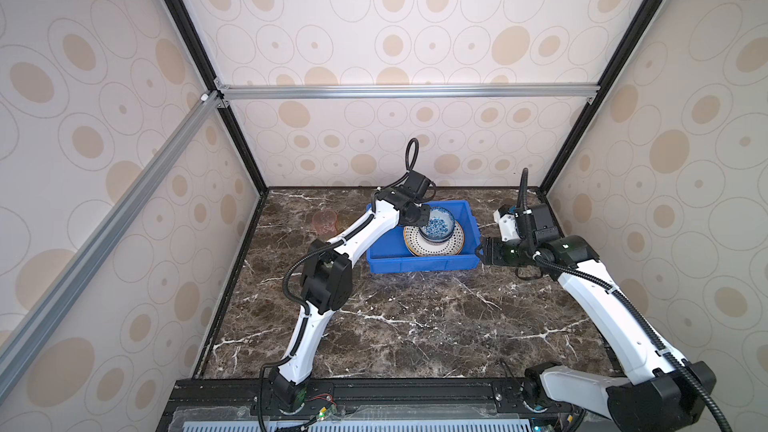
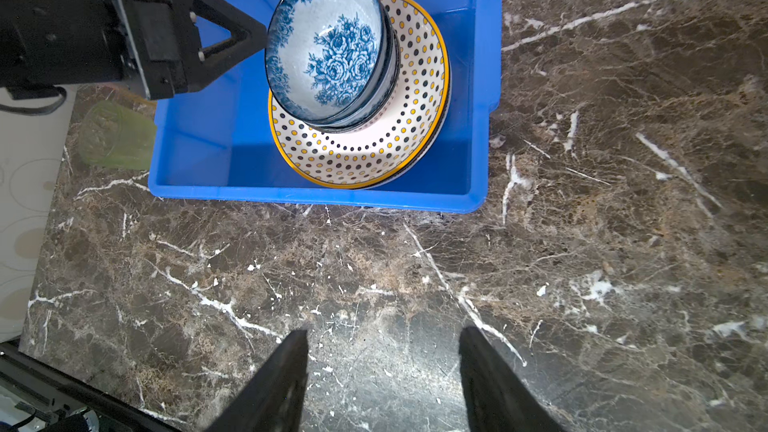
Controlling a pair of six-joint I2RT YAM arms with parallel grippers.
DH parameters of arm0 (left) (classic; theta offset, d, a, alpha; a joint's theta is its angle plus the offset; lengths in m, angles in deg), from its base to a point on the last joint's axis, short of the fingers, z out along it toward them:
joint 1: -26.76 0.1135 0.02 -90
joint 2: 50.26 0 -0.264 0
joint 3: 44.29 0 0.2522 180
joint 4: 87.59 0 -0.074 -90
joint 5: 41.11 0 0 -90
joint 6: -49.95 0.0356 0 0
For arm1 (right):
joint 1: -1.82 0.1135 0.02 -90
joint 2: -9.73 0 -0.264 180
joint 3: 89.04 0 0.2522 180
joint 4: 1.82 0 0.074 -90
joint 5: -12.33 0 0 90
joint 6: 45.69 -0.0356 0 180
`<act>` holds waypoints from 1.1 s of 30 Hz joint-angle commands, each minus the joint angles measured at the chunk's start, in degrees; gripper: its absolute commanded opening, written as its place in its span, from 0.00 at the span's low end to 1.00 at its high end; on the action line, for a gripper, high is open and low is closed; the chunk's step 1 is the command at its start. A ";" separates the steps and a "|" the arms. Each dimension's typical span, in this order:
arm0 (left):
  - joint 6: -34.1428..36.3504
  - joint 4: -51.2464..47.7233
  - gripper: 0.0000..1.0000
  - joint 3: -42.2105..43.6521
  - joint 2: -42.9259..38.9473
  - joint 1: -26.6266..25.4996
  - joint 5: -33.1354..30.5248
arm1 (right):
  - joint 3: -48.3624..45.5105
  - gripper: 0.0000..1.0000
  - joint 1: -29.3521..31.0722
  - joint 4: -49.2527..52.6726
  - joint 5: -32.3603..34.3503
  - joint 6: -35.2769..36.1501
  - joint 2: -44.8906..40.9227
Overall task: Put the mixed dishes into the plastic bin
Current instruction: 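Open the left gripper and lift it off the bowl rim, then move the left gripper over the green cup while the right shifts toward the bin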
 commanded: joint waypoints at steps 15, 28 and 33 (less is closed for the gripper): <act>2.24 0.81 0.25 12.67 -14.69 -0.23 -6.75 | 1.08 0.61 -0.14 -1.11 -2.77 -1.22 0.68; 0.43 5.25 0.26 33.03 -29.68 2.15 -10.37 | 2.13 0.61 0.34 -2.54 -5.71 -2.63 2.55; -0.51 6.95 0.26 39.46 -34.85 5.22 -10.73 | 2.58 0.61 0.79 -2.71 -5.71 -2.93 3.24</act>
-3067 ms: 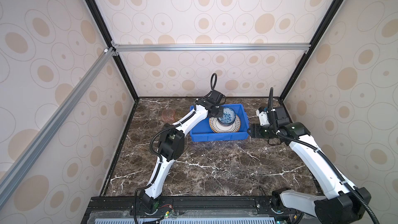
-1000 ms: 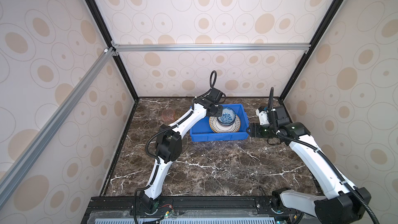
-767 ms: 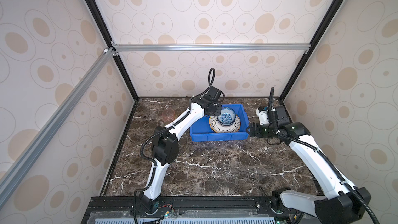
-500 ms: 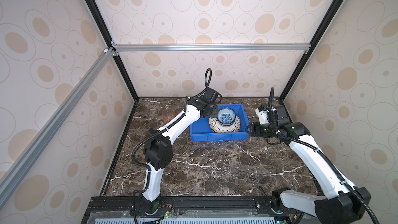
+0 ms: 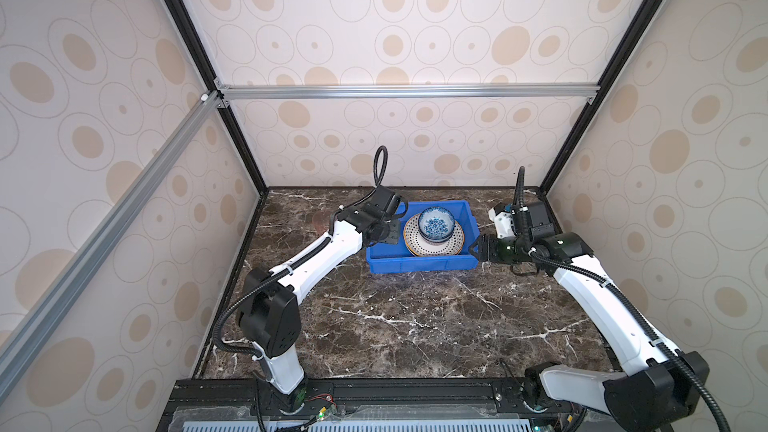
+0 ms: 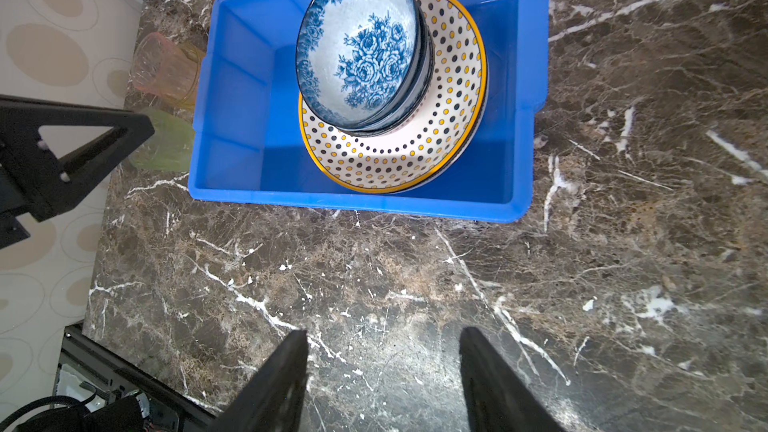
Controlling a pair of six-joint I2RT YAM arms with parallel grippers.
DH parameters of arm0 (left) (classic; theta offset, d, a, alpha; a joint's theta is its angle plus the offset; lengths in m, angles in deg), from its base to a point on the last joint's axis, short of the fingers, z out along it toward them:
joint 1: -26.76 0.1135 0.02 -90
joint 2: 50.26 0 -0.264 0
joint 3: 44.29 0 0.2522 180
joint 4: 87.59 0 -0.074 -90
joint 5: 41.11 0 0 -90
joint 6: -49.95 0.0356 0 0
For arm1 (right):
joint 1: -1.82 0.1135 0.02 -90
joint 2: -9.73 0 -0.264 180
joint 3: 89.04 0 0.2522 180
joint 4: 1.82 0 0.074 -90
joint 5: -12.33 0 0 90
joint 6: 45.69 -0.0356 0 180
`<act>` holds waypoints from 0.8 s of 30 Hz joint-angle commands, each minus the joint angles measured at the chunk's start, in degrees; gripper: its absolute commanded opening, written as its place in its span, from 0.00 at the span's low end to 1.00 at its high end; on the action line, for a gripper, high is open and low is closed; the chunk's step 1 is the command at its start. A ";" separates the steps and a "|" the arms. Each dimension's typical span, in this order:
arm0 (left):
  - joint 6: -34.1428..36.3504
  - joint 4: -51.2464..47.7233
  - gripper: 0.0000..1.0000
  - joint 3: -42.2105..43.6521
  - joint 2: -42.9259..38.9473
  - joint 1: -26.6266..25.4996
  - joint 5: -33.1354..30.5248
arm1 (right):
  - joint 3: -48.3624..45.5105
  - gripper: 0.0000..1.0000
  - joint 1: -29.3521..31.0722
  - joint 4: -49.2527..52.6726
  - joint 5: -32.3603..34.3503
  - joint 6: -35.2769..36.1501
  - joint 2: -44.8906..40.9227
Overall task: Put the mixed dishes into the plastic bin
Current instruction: 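Move the left gripper over the green cup while the right shifts toward the bin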
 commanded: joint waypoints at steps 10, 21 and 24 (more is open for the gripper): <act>-0.28 0.83 0.27 7.74 -8.11 9.43 -2.73 | 3.04 0.61 2.40 -0.18 -0.55 -1.08 1.73; 0.58 0.91 0.28 15.09 -13.97 21.16 -1.02 | 4.67 0.61 3.53 -0.01 0.15 -1.49 3.46; 0.77 0.86 0.28 16.42 -14.75 23.48 -1.02 | 5.23 0.61 3.80 0.11 0.33 -1.51 4.00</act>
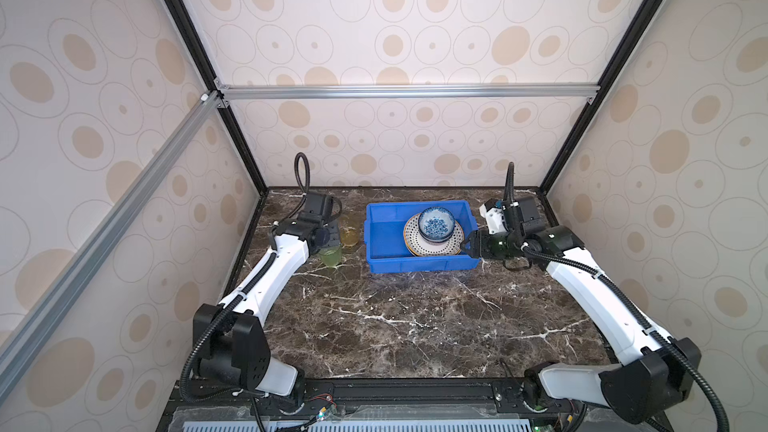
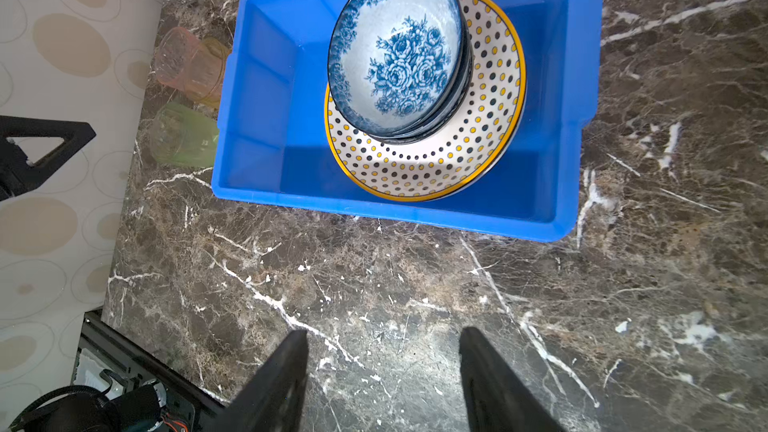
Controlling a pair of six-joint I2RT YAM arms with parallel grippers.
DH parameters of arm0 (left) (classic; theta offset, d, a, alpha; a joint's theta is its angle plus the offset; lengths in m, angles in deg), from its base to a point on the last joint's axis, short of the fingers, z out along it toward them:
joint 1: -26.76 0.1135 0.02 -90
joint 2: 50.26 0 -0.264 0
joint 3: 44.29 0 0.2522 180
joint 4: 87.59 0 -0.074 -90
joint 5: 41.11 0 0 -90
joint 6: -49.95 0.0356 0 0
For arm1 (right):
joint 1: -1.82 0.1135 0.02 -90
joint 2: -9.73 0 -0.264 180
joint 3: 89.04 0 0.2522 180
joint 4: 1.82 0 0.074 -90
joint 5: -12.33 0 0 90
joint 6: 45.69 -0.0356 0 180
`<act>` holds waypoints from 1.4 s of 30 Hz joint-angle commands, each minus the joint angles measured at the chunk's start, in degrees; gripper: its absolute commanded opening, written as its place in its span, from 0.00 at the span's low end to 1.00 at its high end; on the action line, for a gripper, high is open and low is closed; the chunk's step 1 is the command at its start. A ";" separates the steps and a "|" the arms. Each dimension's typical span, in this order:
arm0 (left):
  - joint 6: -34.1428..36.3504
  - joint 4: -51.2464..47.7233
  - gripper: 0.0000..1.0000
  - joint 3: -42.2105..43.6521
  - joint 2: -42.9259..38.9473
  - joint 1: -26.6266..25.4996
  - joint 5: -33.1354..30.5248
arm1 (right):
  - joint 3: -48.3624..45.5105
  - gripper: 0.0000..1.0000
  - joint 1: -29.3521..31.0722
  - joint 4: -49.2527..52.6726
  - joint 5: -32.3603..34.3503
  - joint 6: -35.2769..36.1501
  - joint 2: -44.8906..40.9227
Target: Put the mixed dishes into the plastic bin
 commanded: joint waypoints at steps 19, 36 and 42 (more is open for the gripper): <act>2.29 6.10 0.28 4.64 4.85 7.10 5.97 | 3.77 0.61 3.36 0.50 1.13 -0.47 3.57; 2.37 7.74 0.24 4.98 9.54 7.14 5.61 | 4.72 0.61 3.75 1.08 1.91 -0.31 4.25; 2.17 8.50 0.20 4.93 10.53 7.24 6.23 | 4.92 0.61 3.82 1.25 2.08 -0.34 4.16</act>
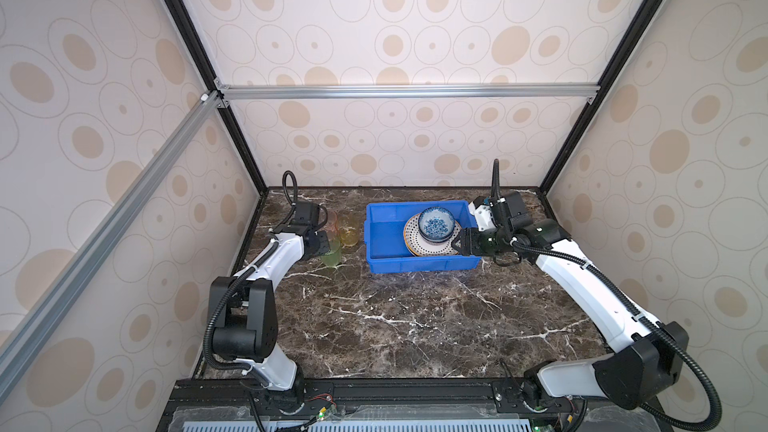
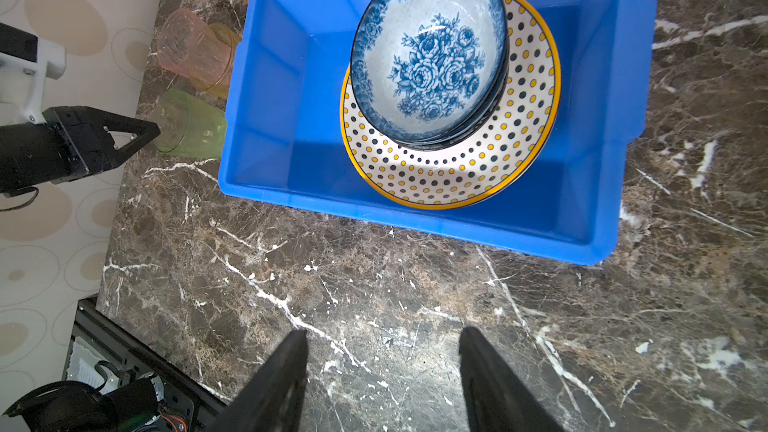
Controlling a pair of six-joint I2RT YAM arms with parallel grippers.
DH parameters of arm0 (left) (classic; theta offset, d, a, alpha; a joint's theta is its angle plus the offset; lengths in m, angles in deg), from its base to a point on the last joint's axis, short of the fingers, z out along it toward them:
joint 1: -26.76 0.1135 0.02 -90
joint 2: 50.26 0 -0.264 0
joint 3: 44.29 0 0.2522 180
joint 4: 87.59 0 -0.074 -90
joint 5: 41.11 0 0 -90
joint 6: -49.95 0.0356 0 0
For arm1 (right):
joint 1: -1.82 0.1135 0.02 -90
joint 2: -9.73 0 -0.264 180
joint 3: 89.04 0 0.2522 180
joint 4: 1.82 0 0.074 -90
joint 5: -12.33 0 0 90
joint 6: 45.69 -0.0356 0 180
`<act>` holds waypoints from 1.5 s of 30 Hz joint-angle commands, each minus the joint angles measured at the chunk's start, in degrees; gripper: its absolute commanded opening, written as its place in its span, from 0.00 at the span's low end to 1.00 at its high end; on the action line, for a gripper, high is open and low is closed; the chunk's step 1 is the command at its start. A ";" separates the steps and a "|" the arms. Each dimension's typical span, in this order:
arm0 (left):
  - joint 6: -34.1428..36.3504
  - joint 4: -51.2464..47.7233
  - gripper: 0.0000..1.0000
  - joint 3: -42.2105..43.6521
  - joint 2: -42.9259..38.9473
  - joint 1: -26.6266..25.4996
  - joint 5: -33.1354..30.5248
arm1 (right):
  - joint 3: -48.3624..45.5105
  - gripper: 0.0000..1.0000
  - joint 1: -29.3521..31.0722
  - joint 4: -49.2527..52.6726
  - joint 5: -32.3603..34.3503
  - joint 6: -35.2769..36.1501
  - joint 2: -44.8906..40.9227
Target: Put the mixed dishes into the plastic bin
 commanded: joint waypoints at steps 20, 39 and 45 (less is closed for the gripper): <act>0.49 -0.36 0.07 -0.66 0.88 0.52 0.57 | 1.23 0.61 0.57 1.30 1.37 0.25 -0.81; 2.22 -4.32 0.00 -0.62 -4.27 0.60 1.47 | -1.17 0.61 0.53 1.03 1.81 0.34 -3.46; 2.93 -6.30 0.00 -1.23 -6.66 0.52 1.62 | -1.42 0.61 0.53 0.67 1.56 -0.01 -3.86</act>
